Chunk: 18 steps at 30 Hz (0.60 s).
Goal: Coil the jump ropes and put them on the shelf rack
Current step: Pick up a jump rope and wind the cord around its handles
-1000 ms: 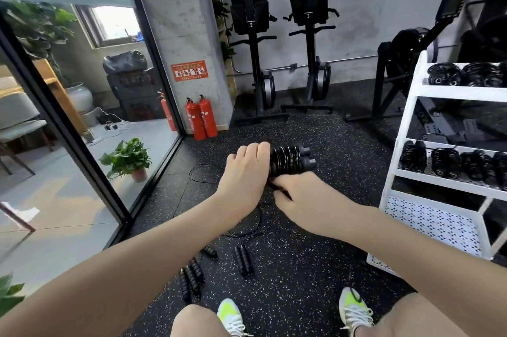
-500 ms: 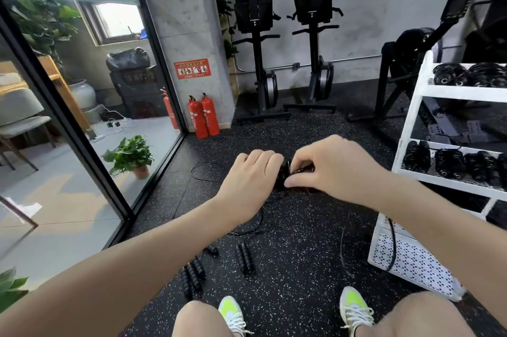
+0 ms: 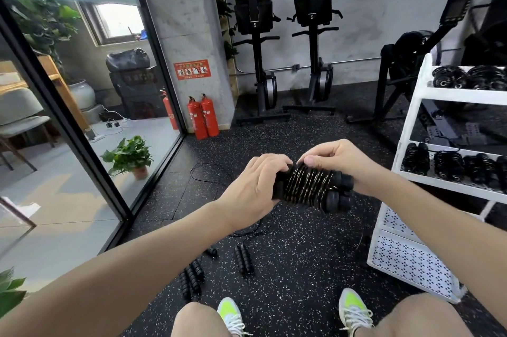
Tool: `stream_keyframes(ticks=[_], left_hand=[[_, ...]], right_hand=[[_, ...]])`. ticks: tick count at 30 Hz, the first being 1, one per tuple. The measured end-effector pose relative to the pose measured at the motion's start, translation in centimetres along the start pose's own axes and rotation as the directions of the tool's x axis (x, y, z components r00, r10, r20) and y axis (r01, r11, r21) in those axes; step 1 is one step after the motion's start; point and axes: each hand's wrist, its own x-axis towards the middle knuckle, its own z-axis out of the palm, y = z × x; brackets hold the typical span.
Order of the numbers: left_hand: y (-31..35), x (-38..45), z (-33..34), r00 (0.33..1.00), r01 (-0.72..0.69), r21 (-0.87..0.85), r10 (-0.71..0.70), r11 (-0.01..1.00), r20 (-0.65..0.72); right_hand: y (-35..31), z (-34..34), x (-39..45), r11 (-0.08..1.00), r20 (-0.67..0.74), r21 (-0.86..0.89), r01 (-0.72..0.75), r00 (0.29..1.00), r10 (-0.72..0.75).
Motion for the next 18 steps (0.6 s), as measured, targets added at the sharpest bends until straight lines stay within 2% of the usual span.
stream_keyframes(ticks=[1,3,4,5,7,9,11,13,15,17,18], left_hand=[[0.1,0.1,0.2,1.0,0.023,-0.027,-0.023,0.999,-0.01],[0.3,0.2,0.5,0.996,0.076,-0.076,-0.078,0.994,-0.033],[0.4,0.3,0.7,0.994,0.098,-0.095,-0.101,0.991,-0.037],[0.5,0.3,0.8,0.992,0.115,-0.104,-0.12,0.988,-0.039],[0.6,0.4,1.1,0.985,0.159,-0.106,-0.165,0.982,-0.046],[0.5,0.4,1.3,0.969,0.23,-0.121,-0.239,0.966,-0.064],[0.5,0.6,1.4,0.953,0.282,-0.137,-0.294,0.95,-0.074],[0.5,0.9,1.5,0.94,0.319,-0.138,-0.332,0.938,-0.083],[0.6,1.3,1.5,0.935,0.337,-0.104,-0.346,0.936,-0.075],[0.6,1.5,1.6,0.934,0.346,-0.056,-0.349,0.937,-0.074],[0.6,1.7,1.6,0.932,0.351,-0.029,-0.352,0.936,-0.081]], right_hand=[[0.7,0.1,-0.2,0.995,0.017,0.09,-0.031,0.999,0.029],[1.9,0.8,-1.2,0.945,0.17,0.299,-0.134,0.982,0.086],[2.5,1.4,-1.7,0.929,0.216,0.328,-0.172,0.971,0.104],[2.9,2.0,-2.1,0.935,0.141,0.303,-0.184,0.979,0.147],[3.7,3.5,-1.9,0.969,-0.094,0.181,-0.17,0.977,0.189],[3.6,5.1,-1.6,0.92,-0.111,0.309,-0.239,0.952,0.285],[3.7,6.1,-1.7,0.892,-0.038,0.359,-0.276,0.95,0.31],[3.5,6.5,-2.4,0.93,0.017,0.242,-0.275,0.96,0.279],[3.1,7.1,-3.0,0.97,-0.001,-0.011,-0.241,0.971,0.241],[2.4,7.4,-3.2,0.906,-0.014,-0.362,-0.221,0.973,0.232],[1.9,7.5,-3.5,0.814,0.011,-0.553,-0.178,0.975,0.221]])
